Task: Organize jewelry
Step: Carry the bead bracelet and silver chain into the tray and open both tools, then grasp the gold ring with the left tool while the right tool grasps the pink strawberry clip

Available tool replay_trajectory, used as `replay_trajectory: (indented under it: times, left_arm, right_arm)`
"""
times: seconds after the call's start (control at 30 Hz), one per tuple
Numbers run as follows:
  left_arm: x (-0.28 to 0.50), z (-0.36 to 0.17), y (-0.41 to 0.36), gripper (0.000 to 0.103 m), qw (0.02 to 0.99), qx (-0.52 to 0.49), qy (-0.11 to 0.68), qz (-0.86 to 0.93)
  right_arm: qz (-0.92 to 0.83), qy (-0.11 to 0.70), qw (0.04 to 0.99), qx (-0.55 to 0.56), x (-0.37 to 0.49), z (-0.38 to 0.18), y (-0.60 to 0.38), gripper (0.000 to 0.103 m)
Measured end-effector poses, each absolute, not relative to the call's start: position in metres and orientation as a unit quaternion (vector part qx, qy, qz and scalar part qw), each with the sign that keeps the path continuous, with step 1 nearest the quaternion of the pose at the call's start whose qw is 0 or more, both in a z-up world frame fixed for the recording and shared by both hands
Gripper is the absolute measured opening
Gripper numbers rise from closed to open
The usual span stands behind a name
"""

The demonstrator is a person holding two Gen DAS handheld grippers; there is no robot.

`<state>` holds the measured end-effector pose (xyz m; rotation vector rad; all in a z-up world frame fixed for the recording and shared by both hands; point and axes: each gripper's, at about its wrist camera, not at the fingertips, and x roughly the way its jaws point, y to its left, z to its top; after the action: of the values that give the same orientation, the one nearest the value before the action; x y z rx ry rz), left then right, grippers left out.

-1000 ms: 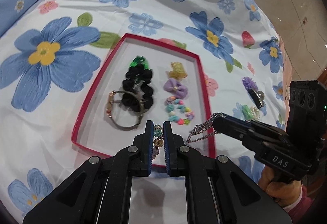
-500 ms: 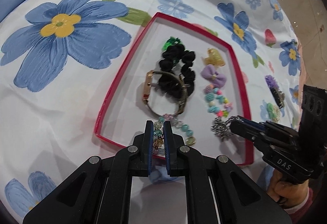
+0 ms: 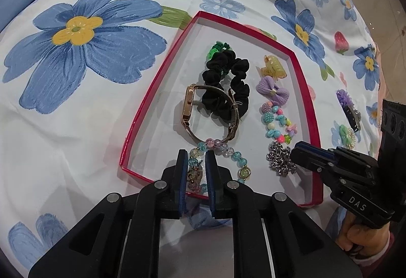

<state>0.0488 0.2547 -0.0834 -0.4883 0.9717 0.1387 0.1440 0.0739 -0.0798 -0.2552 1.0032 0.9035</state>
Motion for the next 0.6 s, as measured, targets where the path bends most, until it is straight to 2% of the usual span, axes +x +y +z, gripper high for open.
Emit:
replay_trajectory:
  times: [0.07, 0.2, 0.27, 0.33, 0.5, 0.6]
  left_arm:
    - [0.048, -0.082, 0.255, 0.019, 0.854, -0.234, 0.46, 0.067]
    - [0.046, -0.076, 0.251, 0.04, 0.857, -0.226, 0.456, 0.074]
    - [0.045, -0.072, 0.248, 0.043, 0.86, -0.223, 0.453, 0.076]
    - [0.043, -0.069, 0.245, 0.046, 0.86, -0.225, 0.452, 0.075]
    - [0.039, -0.06, 0.235, 0.052, 0.864, -0.222, 0.446, 0.071]
    - [0.038, -0.052, 0.226, 0.055, 0.868, -0.219, 0.441, 0.066]
  right_arm:
    - [0.416, 0.463, 0.774, -0.115, 0.144, -0.079, 0.073, 0.017]
    - [0.42, 0.456, 0.778, -0.1, 0.143, -0.072, 0.067, 0.018]
    - [0.422, 0.451, 0.782, -0.086, 0.142, -0.066, 0.061, 0.019]
    - [0.422, 0.443, 0.787, -0.075, 0.141, -0.059, 0.054, 0.028]
    - [0.42, 0.427, 0.799, -0.05, 0.135, -0.043, 0.031, 0.031]
    - [0.414, 0.419, 0.807, -0.036, 0.132, -0.036, 0.014, 0.038]
